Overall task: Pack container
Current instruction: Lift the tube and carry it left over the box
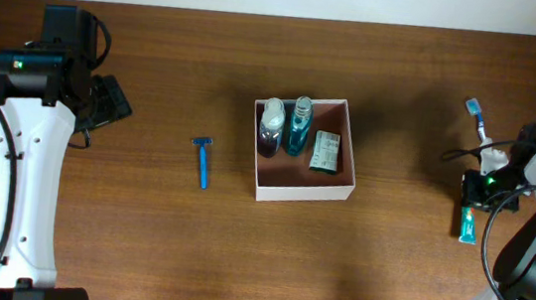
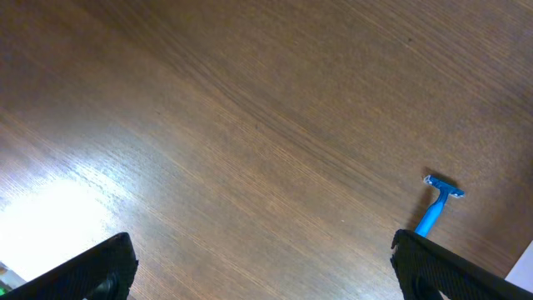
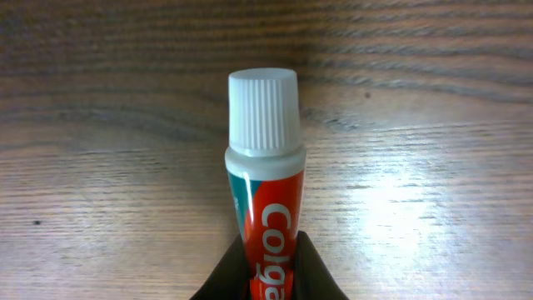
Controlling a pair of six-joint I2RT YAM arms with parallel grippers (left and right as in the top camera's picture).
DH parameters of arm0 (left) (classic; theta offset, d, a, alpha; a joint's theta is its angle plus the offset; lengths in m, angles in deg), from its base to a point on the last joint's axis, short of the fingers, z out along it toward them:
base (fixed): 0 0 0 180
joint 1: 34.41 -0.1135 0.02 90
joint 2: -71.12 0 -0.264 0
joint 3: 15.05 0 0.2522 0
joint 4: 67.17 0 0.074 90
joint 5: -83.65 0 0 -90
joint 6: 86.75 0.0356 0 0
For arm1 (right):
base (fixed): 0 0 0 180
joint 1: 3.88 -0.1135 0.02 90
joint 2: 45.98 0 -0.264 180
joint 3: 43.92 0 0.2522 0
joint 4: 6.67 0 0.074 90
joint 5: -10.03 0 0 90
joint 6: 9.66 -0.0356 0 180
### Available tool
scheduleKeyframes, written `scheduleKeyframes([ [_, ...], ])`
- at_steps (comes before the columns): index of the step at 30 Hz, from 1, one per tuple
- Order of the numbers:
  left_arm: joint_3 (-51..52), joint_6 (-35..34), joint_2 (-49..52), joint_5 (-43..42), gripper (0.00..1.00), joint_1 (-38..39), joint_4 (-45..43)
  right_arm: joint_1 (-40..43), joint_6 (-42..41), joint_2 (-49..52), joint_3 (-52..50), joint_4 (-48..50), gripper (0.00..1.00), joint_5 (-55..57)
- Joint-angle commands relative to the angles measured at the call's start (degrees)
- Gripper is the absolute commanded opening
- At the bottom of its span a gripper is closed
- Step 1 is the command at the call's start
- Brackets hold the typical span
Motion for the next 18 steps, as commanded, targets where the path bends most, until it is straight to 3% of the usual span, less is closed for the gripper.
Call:
scheduleKeyframes([
  [1, 0.2, -0.7, 0.3, 0.4, 0.99, -0.1, 0.0, -0.3, -3.3, 0.7, 3.7, -1.6, 0.12, -0.8],
  [6, 0.2, -0.7, 0.3, 0.4, 0.99, -0.1, 0.1, -0.3, -6.8, 0.7, 9.9, -7.5, 0.12, -4.6],
  [18, 0.2, -0.7, 0.3, 0.4, 0.99, -0.1, 0.1, -1.9, -9.4, 0.7, 27.0, -25.4, 0.13, -37.0],
])
